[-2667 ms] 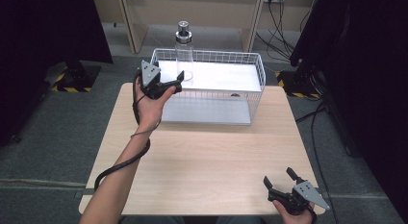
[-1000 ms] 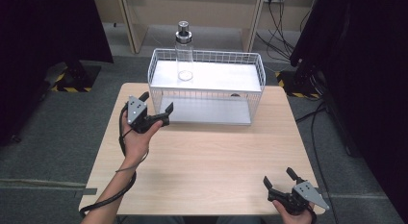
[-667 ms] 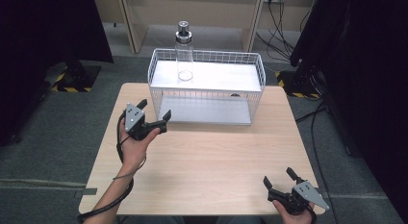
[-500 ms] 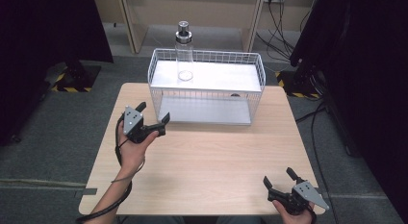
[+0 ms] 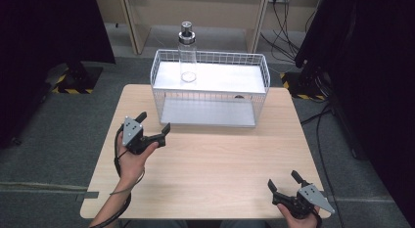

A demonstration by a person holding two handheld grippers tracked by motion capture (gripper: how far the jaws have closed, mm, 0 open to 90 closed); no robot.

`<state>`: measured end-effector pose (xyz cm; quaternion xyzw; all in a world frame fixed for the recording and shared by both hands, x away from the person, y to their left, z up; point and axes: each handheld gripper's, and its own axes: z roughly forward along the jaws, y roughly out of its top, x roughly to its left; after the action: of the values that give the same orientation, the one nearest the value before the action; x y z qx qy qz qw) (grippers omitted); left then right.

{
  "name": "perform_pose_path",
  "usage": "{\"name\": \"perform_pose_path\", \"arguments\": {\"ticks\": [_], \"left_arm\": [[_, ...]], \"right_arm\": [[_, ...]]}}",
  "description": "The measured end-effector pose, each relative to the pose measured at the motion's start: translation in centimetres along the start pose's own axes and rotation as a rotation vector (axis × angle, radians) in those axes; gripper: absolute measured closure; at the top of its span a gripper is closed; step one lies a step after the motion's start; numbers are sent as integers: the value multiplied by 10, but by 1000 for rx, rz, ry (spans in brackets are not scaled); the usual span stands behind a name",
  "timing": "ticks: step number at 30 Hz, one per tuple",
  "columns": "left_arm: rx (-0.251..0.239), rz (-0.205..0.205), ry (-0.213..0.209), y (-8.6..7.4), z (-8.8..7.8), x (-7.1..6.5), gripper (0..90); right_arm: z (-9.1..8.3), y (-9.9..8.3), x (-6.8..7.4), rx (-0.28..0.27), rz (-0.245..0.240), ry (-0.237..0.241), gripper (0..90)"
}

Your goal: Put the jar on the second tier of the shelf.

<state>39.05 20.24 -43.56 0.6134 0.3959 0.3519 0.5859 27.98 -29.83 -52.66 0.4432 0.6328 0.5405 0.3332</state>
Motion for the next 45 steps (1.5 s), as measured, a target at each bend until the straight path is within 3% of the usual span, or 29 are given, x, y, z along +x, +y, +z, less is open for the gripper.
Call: {"name": "perform_pose_path", "arguments": {"ticks": [45], "left_arm": [[101, -61, 30, -70, -48, 9, 48]], "right_arm": [[0, 0, 0, 0, -1, -4, 35]]}}
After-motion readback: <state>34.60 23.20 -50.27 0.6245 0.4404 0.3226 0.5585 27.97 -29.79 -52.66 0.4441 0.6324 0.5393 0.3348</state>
